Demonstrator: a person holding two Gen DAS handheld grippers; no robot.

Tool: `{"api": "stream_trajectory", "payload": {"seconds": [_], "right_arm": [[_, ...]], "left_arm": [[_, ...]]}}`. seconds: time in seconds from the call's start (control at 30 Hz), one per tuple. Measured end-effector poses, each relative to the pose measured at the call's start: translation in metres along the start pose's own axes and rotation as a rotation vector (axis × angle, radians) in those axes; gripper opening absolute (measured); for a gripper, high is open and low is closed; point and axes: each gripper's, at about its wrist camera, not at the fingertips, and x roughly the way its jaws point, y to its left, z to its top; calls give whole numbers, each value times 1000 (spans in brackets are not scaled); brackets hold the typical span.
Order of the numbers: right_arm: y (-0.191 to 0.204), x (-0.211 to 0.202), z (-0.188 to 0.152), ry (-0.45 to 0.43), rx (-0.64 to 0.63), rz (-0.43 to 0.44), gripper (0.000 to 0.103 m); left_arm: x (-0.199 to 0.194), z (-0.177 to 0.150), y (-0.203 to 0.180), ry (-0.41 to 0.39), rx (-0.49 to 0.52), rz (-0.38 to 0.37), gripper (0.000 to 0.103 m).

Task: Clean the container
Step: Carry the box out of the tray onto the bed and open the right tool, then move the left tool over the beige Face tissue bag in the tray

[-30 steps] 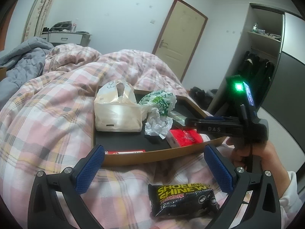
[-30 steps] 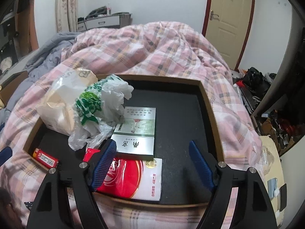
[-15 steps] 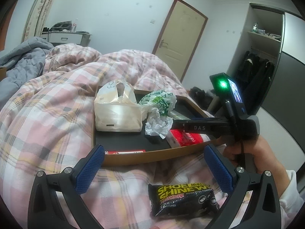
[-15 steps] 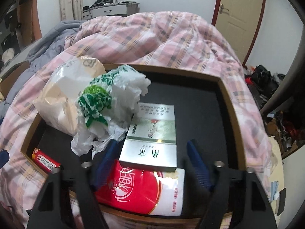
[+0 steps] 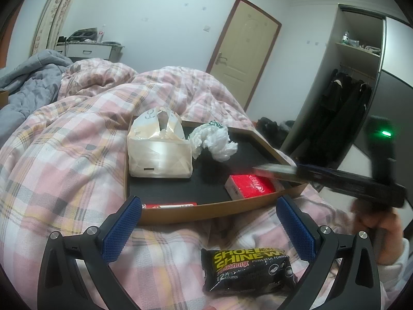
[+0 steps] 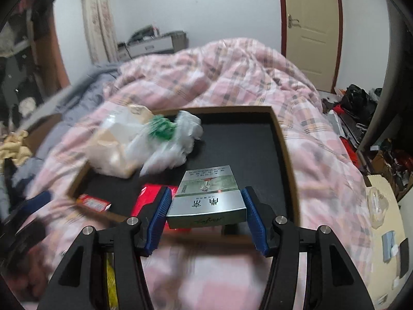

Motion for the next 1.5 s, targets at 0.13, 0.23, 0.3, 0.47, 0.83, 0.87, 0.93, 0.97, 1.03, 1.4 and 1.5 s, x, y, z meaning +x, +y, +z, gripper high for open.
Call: {"api": "stream_trajectory", "payload": {"seconds": [0.13, 0.23, 0.3, 0.47, 0.83, 0.87, 0.93, 0.97, 1.03, 1.4, 1.5], "right_arm": [[15, -29, -13, -2, -141, 28, 53], [17, -34, -23, 29, -206, 51, 53], [16, -32, -31, 74, -252, 54, 53], [6, -25, -45, 169, -309, 38, 53], [14, -21, -59, 236, -367, -12, 57], [14, -23, -59, 236, -378, -28, 59], [16, -32, -59, 217, -398, -60, 60], [16, -38, -56, 196, -397, -67, 60], [14, -48, -52, 156, -383, -78, 65], [-3, -36, -28, -80, -178, -279, 81], [-10, -24, -30, -92, -107, -319, 82]], "left_arm": [[0, 0, 0, 0, 1, 0, 103], [0, -1, 0, 0, 1, -1, 103], [0, 0, 0, 0, 0, 1, 103], [0, 0, 0, 1, 0, 0, 103], [0, 0, 0, 0, -1, 1, 103], [0, 0, 0, 1, -2, 1, 103], [0, 0, 0, 1, -3, 1, 103], [0, 1, 0, 1, -2, 1, 103], [0, 1, 0, 1, -2, 1, 103], [1, 0, 0, 2, -4, 2, 103], [2, -1, 2, 1, -13, 10, 103]]}}
